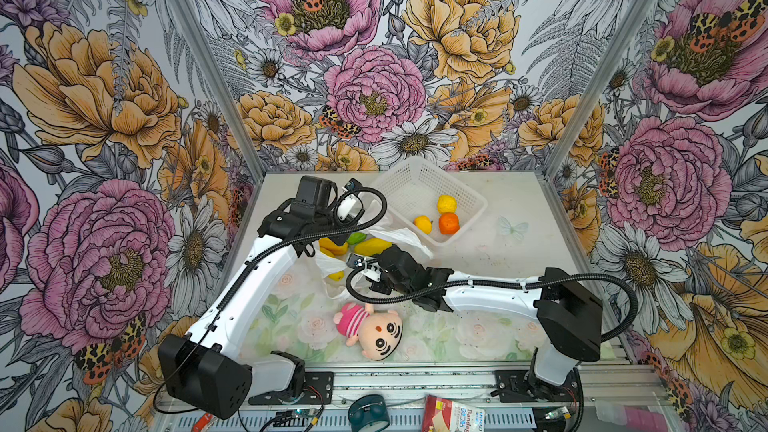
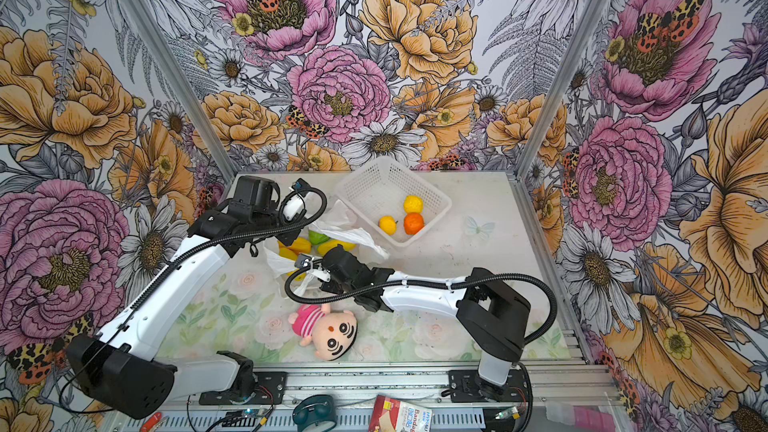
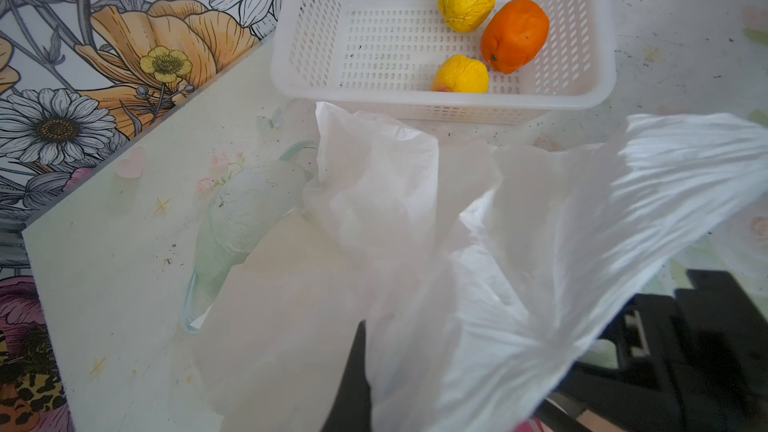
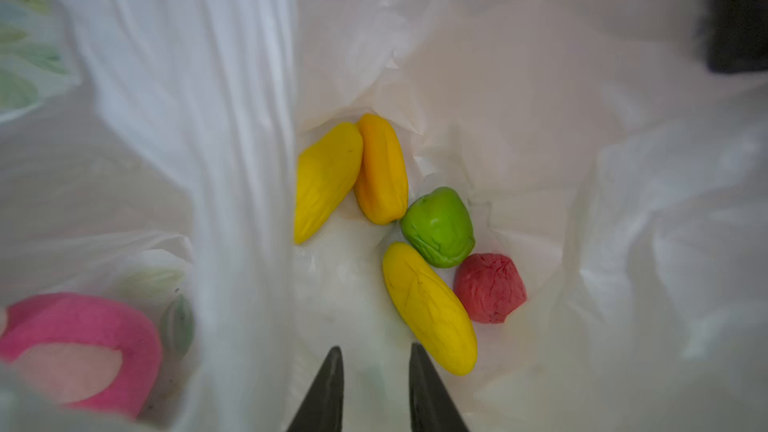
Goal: Untie the knot of the plastic bag and take out the fruit
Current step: 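Lower the right gripper into the bag and grasp the long yellow fruit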
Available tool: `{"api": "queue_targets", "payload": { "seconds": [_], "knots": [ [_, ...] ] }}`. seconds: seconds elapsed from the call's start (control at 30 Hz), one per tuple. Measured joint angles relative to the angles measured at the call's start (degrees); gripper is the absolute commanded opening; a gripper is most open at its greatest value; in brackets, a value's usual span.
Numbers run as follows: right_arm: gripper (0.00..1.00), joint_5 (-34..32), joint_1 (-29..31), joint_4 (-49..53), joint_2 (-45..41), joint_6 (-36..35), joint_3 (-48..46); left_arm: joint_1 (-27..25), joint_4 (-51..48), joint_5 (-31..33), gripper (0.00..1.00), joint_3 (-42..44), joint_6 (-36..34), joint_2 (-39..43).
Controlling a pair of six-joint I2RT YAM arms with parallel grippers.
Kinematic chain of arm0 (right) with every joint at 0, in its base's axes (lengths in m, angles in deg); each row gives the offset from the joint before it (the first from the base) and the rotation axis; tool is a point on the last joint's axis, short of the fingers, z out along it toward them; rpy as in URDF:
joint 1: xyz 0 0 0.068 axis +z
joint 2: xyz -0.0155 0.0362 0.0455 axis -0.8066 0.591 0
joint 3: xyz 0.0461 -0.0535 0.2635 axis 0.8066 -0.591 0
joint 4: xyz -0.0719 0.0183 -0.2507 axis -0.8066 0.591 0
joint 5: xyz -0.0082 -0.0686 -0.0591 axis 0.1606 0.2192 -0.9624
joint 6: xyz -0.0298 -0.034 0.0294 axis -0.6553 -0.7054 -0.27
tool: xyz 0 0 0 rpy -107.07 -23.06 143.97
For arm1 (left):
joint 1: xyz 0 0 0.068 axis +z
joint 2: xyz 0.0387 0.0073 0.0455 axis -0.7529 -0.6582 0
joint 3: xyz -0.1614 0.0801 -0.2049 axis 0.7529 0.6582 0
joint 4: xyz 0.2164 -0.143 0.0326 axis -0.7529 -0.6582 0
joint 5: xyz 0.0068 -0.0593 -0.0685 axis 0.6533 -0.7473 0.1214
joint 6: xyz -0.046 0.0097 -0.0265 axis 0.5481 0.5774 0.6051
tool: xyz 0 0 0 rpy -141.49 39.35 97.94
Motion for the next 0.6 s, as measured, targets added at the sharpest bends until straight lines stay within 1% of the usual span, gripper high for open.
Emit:
{"api": "queue_targets", "payload": {
  "seconds": [0.07,0.23,0.33,0.37,0.5,0.6],
  "knots": [
    [0.25,-0.5,-1.5,2.2,3.0,0.2,3.1,0.0,0.0,0.0,0.00,0.0,0.0,0.0],
    [0.34,-4.1,-3.5,7.5,10.7,0.7,11.0,0.0,0.0,0.0,0.00,0.0,0.0,0.0],
    [0.37,-5.7,-3.7,11.0,15.2,0.8,15.1,0.0,0.0,0.0,0.00,0.0,0.0,0.0],
    [0.40,-6.0,-3.7,12.0,16.5,0.8,16.3,0.0,0.0,0.0,0.00,0.0,0.0,0.0],
    [0.55,-6.9,-3.7,15.2,21.3,1.2,20.8,0.0,0.0,0.0,0.00,0.0,0.0,0.0],
    [0.64,-8.4,-3.9,16.9,24.4,1.5,24.3,0.0,0.0,0.0,0.00,0.0,0.0,0.0]
  ]
}}
